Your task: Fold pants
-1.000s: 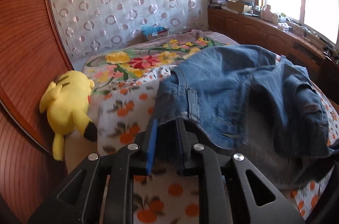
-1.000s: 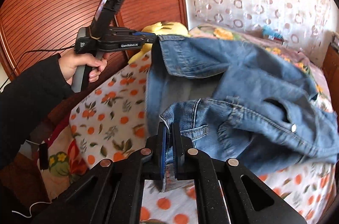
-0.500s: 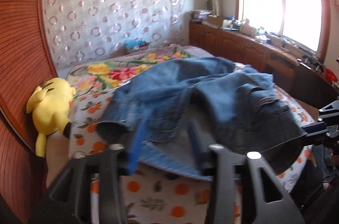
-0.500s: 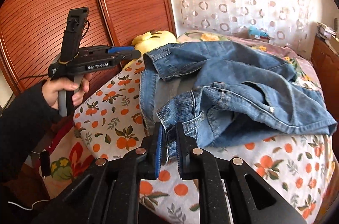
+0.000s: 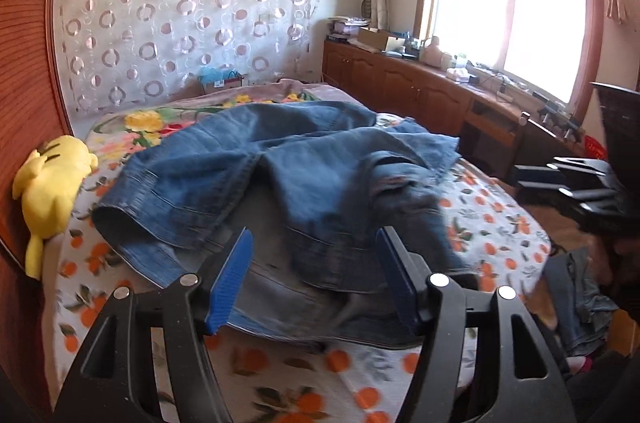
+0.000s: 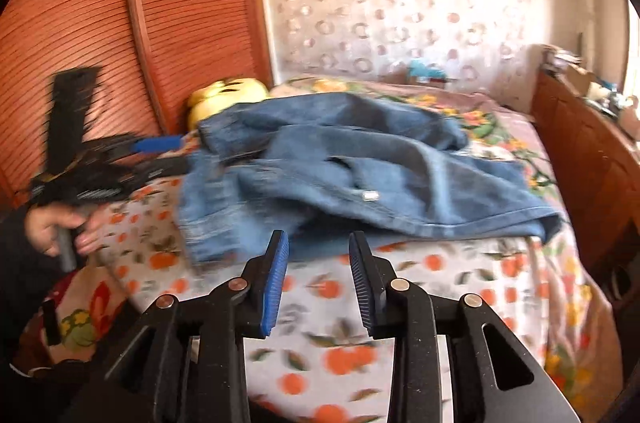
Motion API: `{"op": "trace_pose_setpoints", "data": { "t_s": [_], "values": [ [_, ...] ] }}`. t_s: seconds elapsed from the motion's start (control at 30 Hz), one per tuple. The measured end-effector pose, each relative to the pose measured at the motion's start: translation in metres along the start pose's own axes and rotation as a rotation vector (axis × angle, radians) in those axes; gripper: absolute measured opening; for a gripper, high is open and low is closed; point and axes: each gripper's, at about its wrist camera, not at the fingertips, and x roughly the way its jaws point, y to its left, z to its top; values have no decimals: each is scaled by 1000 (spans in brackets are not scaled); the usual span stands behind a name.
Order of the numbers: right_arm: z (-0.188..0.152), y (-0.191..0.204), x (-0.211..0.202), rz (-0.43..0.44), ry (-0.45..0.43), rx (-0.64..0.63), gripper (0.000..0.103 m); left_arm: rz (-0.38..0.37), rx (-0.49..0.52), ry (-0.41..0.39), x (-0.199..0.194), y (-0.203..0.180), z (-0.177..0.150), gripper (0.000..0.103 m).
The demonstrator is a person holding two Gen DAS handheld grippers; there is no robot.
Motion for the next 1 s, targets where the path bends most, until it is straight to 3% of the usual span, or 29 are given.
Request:
{"op": "trace_pose_setpoints", "data": {
  "t_s": [0.37, 0.5, 0.73, 0.87, 0.97, 1.0],
  "values": [
    [-4, -10, 12, -102, -29, 54, 33, -4, -119, -22, -28, -40, -22, 65],
    [-8, -17, 18, -137, -23, 72, 34, -64, -148, 35, -15, -52, -35, 65],
    [-8, -34, 34, -191, -14, 83, 37, -87, -123, 49, 15, -69, -24, 64],
    [-10, -58, 49, -221, -8, 92, 46, -89, -86, 58, 30, -72, -17, 26],
    [-7, -74, 69, -251, 26, 79, 47, -94, -73, 36, 31, -65, -9, 10],
    [-5, -80, 76, -263, 33, 76, 47, -77, -56, 16, 28, -62, -4, 8]
  ]
}}
